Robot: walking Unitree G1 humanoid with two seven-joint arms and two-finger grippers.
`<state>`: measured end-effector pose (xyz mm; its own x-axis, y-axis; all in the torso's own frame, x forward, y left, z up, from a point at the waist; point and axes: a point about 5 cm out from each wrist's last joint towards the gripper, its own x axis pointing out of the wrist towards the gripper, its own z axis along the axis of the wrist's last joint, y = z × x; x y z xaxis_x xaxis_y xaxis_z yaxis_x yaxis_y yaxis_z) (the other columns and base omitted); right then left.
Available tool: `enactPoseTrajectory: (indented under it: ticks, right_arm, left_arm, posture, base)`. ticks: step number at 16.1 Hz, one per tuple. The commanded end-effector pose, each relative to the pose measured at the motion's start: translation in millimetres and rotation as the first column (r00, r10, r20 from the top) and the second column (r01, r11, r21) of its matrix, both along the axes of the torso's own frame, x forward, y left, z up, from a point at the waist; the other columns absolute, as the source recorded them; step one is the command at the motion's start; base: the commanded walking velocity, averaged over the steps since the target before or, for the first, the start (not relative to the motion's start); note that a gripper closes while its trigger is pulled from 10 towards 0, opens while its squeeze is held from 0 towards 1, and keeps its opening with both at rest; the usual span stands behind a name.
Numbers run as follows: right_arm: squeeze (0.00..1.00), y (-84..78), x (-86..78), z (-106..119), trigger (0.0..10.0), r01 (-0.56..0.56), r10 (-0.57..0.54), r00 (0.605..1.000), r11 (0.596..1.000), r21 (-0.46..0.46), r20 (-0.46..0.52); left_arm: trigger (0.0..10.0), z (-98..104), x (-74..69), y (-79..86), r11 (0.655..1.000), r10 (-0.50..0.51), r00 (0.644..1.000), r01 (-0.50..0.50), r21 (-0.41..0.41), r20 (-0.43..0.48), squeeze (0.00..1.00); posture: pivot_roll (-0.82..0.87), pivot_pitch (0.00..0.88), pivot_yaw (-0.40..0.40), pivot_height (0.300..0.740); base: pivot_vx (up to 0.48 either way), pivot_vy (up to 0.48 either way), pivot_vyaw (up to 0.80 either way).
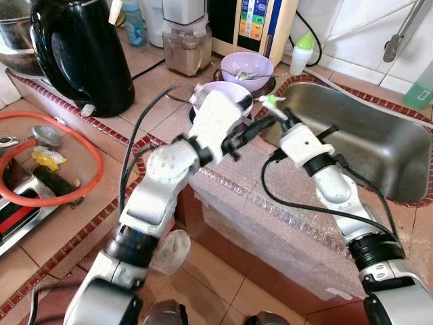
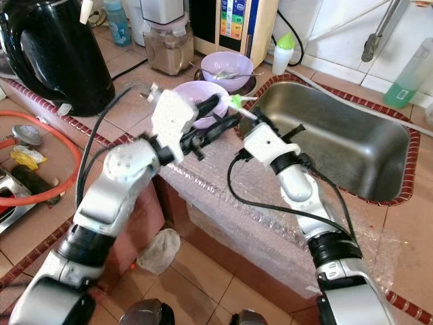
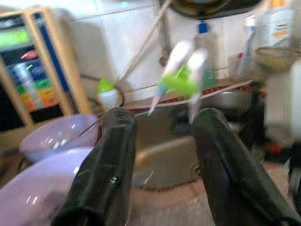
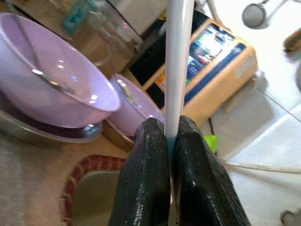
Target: Kitchen organization
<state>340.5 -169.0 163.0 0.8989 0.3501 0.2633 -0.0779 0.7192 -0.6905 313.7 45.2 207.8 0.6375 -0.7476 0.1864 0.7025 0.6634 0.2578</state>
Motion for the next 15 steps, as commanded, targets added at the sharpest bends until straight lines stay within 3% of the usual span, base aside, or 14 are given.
enactPoseTrajectory:
  ticks: [1,4,5,6,9,11,12,13,15]
  right_arm:
    - [0.00,-6.3,-0.5,-0.8,0.0,0.033,-0.033,0.999,0.999,0.013,-0.002]
    - [0.00,-23.5,3.9,-1.2,0.0,0.177,-0.173,0.984,0.974,0.142,-0.043]
    - [0.00,-31.5,6.0,-2.5,0.0,0.234,-0.222,0.972,0.952,0.196,-0.081]
    - [0.00,-41.5,10.2,-10.1,0.0,0.307,-0.265,0.947,0.913,0.270,-0.181]
    - [0.00,-52.8,9.1,-21.3,0.0,0.368,-0.304,0.915,0.899,0.238,-0.267]
    - [0.00,-54.0,1.6,-23.5,0.0,0.361,-0.274,0.917,0.880,0.309,-0.289]
    - [0.00,-52.2,-3.3,-23.8,0.0,0.357,-0.264,0.921,0.865,0.352,-0.285]
    - [0.00,-49.7,-11.0,-26.9,0.0,0.370,-0.270,0.920,0.837,0.402,-0.285]
    - [0.00,-42.6,-22.8,-30.6,0.4,0.363,-0.275,0.927,0.829,0.426,-0.256]
  left_arm:
    - [10.0,9.1,-3.4,2.9,0.999,0.021,0.998,-0.019,-0.029,0.054,1.00]
    - [10.0,8.7,-15.6,13.6,0.986,0.097,0.993,-0.087,-0.143,0.066,1.00]
    - [10.0,10.3,-19.9,18.0,0.978,0.126,0.989,-0.111,-0.176,0.076,1.00]
    - [10.0,10.9,-23.3,28.5,0.958,0.216,0.973,-0.195,-0.210,0.083,1.00]
    - [10.0,4.9,-34.6,42.0,0.932,0.316,0.947,-0.298,-0.208,0.060,1.00]
    - [10.0,-11.1,-40.3,55.8,0.901,0.411,0.911,-0.403,-0.162,0.022,1.00]
    - [10.0,-16.8,-44.8,61.0,0.883,0.442,0.897,-0.438,-0.165,-0.015,0.00]
    - [10.0,-21.4,-50.9,66.2,0.869,0.466,0.884,-0.466,-0.164,-0.040,0.00]
    - [10.0,-24.3,-56.8,71.6,0.854,0.487,0.871,-0.492,-0.170,-0.073,0.00]
  posture:
    - [-0.01,0.000,0.004,0.740]
    - [-0.01,0.000,0.002,0.740]
    - [-0.01,0.000,0.002,0.740]
    - [-0.01,0.000,0.007,0.740]
    - [-0.02,0.000,0.018,0.740]
    - [-0.01,0.000,0.009,0.740]
    - [-0.01,0.000,0.005,0.740]
    - [0.01,0.000,-0.002,0.740]
    - [0.01,0.000,-0.006,0.740]
  base:
    - [0.000,0.000,0.00]
    - [0.000,0.000,0.00]
    - [0.000,0.000,0.00]
    - [0.000,0.000,0.00]
    - [0.000,0.000,0.00]
    - [0.000,0.000,0.00]
    - [0.000,0.000,0.00]
    - [0.000,0.000,0.00]
    - [0.000,0.000,0.00]
